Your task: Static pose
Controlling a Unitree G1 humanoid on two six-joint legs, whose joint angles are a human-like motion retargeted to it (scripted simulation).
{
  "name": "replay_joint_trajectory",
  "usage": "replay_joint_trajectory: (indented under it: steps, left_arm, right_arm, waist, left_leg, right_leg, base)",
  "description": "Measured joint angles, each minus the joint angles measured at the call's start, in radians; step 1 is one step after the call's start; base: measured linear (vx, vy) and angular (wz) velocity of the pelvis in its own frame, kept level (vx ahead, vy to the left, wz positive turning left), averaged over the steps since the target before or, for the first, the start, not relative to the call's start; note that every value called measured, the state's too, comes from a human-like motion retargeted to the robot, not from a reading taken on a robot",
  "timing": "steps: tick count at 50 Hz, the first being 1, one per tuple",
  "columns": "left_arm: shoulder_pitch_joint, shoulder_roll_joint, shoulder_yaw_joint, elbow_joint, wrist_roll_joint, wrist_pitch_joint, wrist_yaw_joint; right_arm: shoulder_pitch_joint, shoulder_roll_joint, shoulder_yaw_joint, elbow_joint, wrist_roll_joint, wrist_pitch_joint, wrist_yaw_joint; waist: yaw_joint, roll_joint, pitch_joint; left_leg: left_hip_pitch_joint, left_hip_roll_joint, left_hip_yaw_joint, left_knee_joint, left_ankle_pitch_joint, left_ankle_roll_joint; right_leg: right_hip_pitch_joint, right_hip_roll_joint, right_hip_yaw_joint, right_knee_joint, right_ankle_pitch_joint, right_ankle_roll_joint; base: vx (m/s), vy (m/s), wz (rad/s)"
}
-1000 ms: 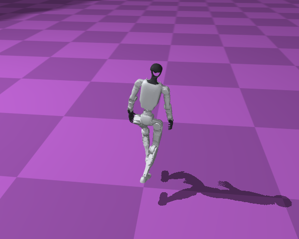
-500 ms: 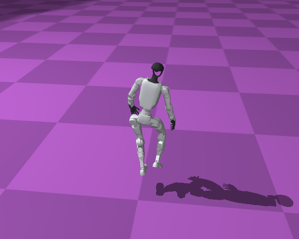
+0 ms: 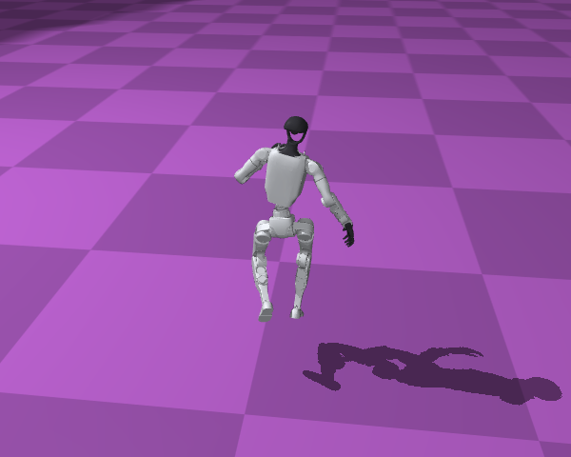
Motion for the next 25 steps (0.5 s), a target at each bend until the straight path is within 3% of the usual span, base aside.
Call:
replay_joint_trajectory:
  steps: [3,6,10,13,16,21,23,25]
  left_arm:
    - [-0.057,-0.014,0.057,-0.047,0.026,-0.01,0.011]
    - [-0.109,-0.029,0.097,-0.079,0.046,-0.016,0.004]
    - [-0.135,-0.045,0.134,-0.095,0.06,-0.024,-0.015]
    - [-0.118,-0.054,0.15,-0.102,0.062,-0.032,-0.019]
    - [-0.091,-0.073,0.173,-0.092,0.087,-0.028,-0.007]
    - [-0.035,-0.106,0.201,-0.028,0.185,0.024,0.025]
    - [-0.014,-0.123,0.21,0.004,0.223,0.043,0.042]
    - [0.004,-0.138,0.216,0.034,0.254,0.059,0.058]
  right_arm:
    - [-0.025,-0.013,-0.023,0.003,0.01,0.016,0.004]
    - [-0.081,-0.037,-0.042,-0.003,0.019,0.021,-0.01]
    - [-0.148,-0.051,-0.037,-0.074,0.028,-0.001,-0.065]
    - [-0.157,-0.053,-0.017,-0.171,0.029,-0.03,-0.101]
    - [-0.151,-0.058,0.0,-0.258,0.007,-0.051,-0.108]
    - [-0.127,-0.075,0.01,-0.31,-0.069,-0.057,-0.08]
    - [-0.111,-0.084,-0.002,-0.303,-0.094,-0.053,-0.07]
    - [-0.095,-0.093,-0.022,-0.277,-0.104,-0.044,-0.064]
  waist:
    - [0.031,-0.038,-0.005]
    - [0.041,-0.069,0.003]
    - [0.034,-0.105,0.008]
    - [0.027,-0.127,0.01]
    - [-0.004,-0.16,0.008]
    - [-0.095,-0.238,-0.053]
    - [-0.12,-0.256,-0.082]
    - [-0.129,-0.258,-0.095]
  left_leg:
    - [-0.117,0.009,-0.013,0.117,-0.137,0.063]
    - [-0.227,-0.024,-0.028,0.132,-0.201,0.092]
    - [-0.29,-0.11,0.002,-0.019,-0.214,0.082]
    - [-0.269,-0.193,0.035,-0.215,-0.183,0.028]
    - [-0.235,-0.312,0.05,-0.446,-0.048,-0.059]
    - [-0.222,-0.539,0.02,-0.764,0.416,-0.263]
    - [-0.22,-0.592,0.003,-0.811,0.494,-0.301]
    - [-0.221,-0.606,-0.018,-0.787,0.481,-0.288]
  right_leg:
    - [0.017,-0.003,-0.007,0.042,-0.227,-0.063]
    - [0.031,-0.014,-0.004,0.088,-0.413,-0.106]
    - [0.064,-0.042,0.007,0.12,-0.469,-0.086]
    - [0.087,-0.078,0.01,0.181,-0.433,-0.063]
    - [0.086,-0.127,0.025,0.301,-0.389,-0.036]
    - [0.017,-0.25,0.048,0.61,-0.445,-0.027]
    - [-0.017,-0.28,0.064,0.738,-0.465,-0.02]
    - [-0.048,-0.283,0.075,0.853,-0.446,-0.012]
  base:
    - [0.3,-0.09,-0.12]
    - [0.31,-0.08,0.09]
    - [0.34,-0.05,0.0]
    - [0.36,-0.02,-0.28]
    - [0.38,-0.04,0.02]
    - [0.42,-0.06,0.58]
    - [0.48,-0.06,0.26]
    - [0.51,-0.06,-0.26]
